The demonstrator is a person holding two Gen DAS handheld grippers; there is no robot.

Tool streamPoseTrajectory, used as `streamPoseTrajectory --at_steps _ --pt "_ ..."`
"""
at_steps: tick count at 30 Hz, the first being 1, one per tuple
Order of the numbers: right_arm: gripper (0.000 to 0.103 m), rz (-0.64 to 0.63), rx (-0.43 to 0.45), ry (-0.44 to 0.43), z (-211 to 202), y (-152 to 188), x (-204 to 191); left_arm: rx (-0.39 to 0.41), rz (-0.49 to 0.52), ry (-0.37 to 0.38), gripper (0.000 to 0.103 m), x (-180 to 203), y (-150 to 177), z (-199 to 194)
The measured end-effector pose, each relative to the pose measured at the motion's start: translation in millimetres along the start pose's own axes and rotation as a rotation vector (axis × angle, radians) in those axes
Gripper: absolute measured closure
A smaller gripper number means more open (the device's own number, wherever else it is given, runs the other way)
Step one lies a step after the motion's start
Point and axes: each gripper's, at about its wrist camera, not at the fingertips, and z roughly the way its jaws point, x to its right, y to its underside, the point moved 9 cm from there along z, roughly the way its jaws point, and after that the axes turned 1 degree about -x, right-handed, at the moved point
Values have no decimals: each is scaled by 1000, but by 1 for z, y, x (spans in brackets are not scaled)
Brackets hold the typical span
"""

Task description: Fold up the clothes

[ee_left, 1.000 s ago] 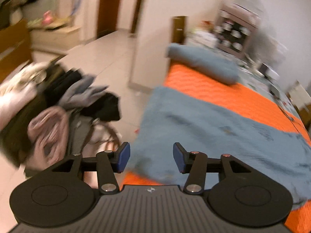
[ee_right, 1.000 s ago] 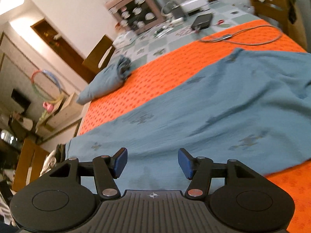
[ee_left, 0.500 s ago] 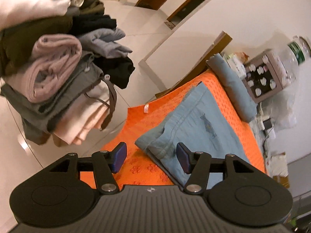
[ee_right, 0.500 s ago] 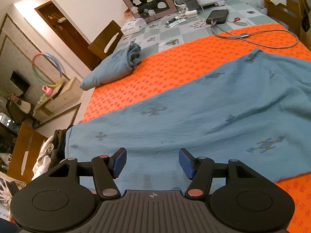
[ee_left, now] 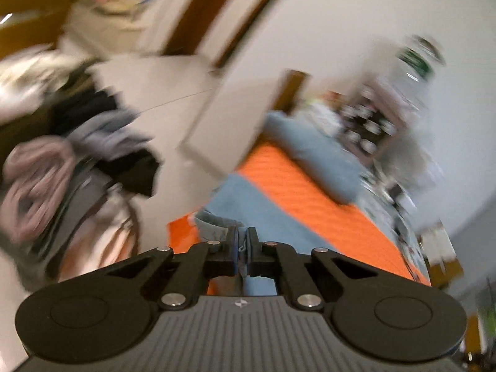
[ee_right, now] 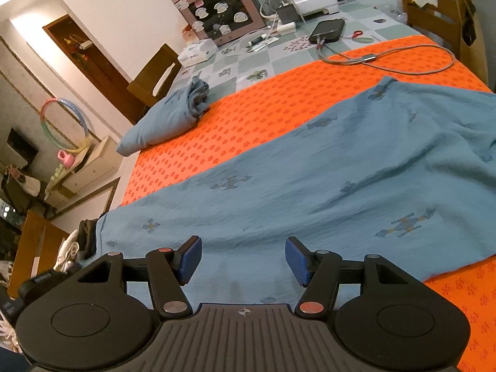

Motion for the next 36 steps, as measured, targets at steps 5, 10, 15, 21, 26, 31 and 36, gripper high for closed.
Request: streamPoseTrajectory --at_steps 5,10,15,21,26,31,36 --pt "40 -22 10 -25 -1 -5 -5 -29 229 110 98 75 15 5" --pt "40 -63 1 -112 7 -16 -25 -126 409 211 98 125 58 17" --pt "35 -41 -75 -246 40 -21 -49 -230 510 256 98 142 103 29" --pt "34 -5 -246 -334 104 -12 -71 -259 541 251 98 140 121 31" --pt "33 54 -372 -398 145 1 -88 -244 537 265 98 135 112 21" --pt "34 65 -423 -442 168 7 -105 -226 524 309 98 138 101 7" --pt "80 69 -412 -482 174 6 -118 -239 525 366 98 147 100 -4"
